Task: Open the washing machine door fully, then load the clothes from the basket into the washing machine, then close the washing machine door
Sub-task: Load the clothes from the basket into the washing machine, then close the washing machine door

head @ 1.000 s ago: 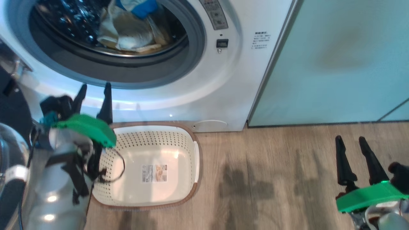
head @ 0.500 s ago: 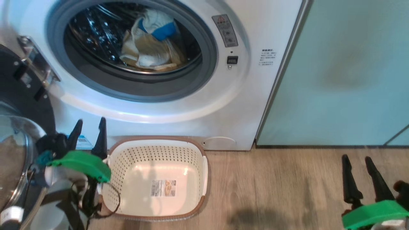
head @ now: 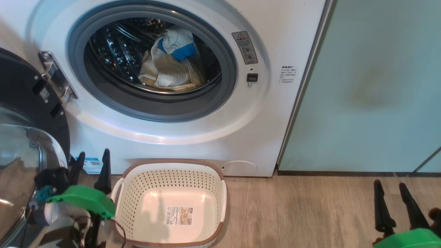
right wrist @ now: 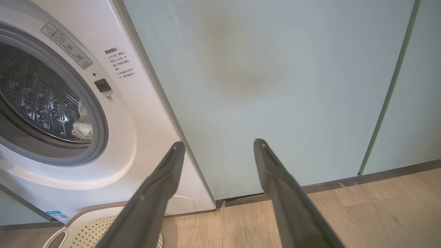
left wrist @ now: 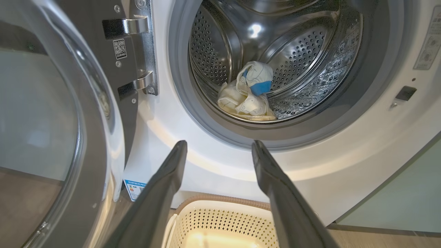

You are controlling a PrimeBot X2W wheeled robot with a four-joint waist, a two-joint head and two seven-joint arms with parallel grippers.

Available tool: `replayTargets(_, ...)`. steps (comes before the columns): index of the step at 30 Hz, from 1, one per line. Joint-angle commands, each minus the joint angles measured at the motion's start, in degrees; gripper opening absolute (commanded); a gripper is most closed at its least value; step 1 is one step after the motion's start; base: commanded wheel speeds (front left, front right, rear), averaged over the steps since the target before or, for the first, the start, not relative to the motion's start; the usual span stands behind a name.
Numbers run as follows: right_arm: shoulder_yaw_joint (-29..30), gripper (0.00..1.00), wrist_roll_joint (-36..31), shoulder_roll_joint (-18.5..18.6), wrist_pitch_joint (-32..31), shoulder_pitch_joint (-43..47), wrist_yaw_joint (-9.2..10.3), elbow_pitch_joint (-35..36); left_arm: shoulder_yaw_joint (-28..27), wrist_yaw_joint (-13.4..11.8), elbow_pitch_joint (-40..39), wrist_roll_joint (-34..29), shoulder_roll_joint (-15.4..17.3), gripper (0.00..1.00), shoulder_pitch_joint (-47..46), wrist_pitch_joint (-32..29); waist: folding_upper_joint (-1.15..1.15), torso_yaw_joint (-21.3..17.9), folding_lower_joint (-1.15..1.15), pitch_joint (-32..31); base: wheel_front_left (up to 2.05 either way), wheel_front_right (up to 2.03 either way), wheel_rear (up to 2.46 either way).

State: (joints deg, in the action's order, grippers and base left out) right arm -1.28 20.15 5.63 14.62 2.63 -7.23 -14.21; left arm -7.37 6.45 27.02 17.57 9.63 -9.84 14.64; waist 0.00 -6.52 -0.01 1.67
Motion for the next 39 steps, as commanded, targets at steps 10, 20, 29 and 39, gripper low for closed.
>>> replayTargets(10,0.15,1.0,-1.07,1.49,0.38,0.03,-0.25,2.44,-2.76,0.47,-2.29,-1.37,0.1,1.0,0.46,0.36,0.0,-0.29,0.01,-1.31,0.0,0.0,0.0)
replayTargets(20,0.13,1.0,-1.09,1.45,0.38,0.13,-0.25,2.65,-2.68,0.75,-3.01,-1.44,-0.23,1.0,0.95,0.36,0.0,0.27,0.01,-1.4,-0.02,0.02,0.0)
replayTargets(29,0.05,1.0,-0.96,1.3,0.38,0.3,-0.25,2.41,-2.82,0.84,-3.38,-1.67,-0.49,1.0,1.46,0.36,0.0,0.38,0.01,-1.52,-0.79,0.79,0.0)
replayTargets(39,0.11,1.0,-0.76,1.18,0.38,0.44,-0.25,2.33,-3.53,0.9,-4.24,-1.41,-0.4,1.0,1.94,0.36,0.0,0.77,0.01,-1.49,-1.89,1.89,0.0)
